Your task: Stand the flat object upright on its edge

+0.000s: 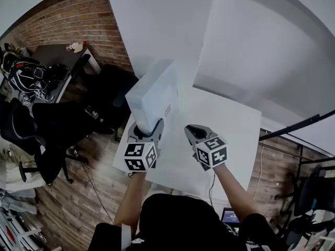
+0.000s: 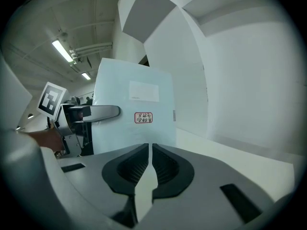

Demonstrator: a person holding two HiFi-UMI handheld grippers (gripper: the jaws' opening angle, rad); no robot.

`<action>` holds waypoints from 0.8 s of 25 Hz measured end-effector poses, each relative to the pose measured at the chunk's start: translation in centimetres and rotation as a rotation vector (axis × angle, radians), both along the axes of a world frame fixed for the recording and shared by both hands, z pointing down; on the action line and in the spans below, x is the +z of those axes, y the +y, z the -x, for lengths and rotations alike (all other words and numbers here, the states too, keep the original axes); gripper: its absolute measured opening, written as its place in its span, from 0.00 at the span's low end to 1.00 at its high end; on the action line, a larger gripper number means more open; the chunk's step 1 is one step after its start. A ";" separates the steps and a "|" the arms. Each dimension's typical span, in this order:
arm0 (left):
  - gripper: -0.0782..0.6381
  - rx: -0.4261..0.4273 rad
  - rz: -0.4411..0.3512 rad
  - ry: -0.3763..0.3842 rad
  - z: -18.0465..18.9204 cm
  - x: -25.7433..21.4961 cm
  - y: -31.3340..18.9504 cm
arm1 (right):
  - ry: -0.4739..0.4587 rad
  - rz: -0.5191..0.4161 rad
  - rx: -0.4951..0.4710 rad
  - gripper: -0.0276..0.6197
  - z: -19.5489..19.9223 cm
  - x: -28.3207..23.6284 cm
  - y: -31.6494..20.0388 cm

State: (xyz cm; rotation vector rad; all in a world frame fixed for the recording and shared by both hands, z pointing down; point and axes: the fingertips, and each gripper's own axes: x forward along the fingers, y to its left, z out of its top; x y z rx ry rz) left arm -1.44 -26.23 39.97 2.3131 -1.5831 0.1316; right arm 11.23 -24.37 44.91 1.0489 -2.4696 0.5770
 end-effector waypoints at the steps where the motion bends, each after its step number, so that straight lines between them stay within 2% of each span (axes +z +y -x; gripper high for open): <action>1: 0.50 0.003 -0.003 -0.002 0.3 0.0 -0.6 | 0.001 0.005 0.004 0.13 0.2 0.1 -0.5; 6: 0.50 0.002 -0.038 -0.020 1.5 0.1 -3.5 | 0.004 0.027 0.024 0.13 1.1 0.9 -2.7; 14: 0.50 0.025 -0.116 -0.087 2.3 0.7 -6.8 | 0.013 0.052 0.076 0.12 1.8 2.6 -5.3; 20: 0.50 0.019 -0.127 -0.063 2.4 2.0 -8.3 | 0.029 0.080 0.096 0.12 1.7 4.1 -6.4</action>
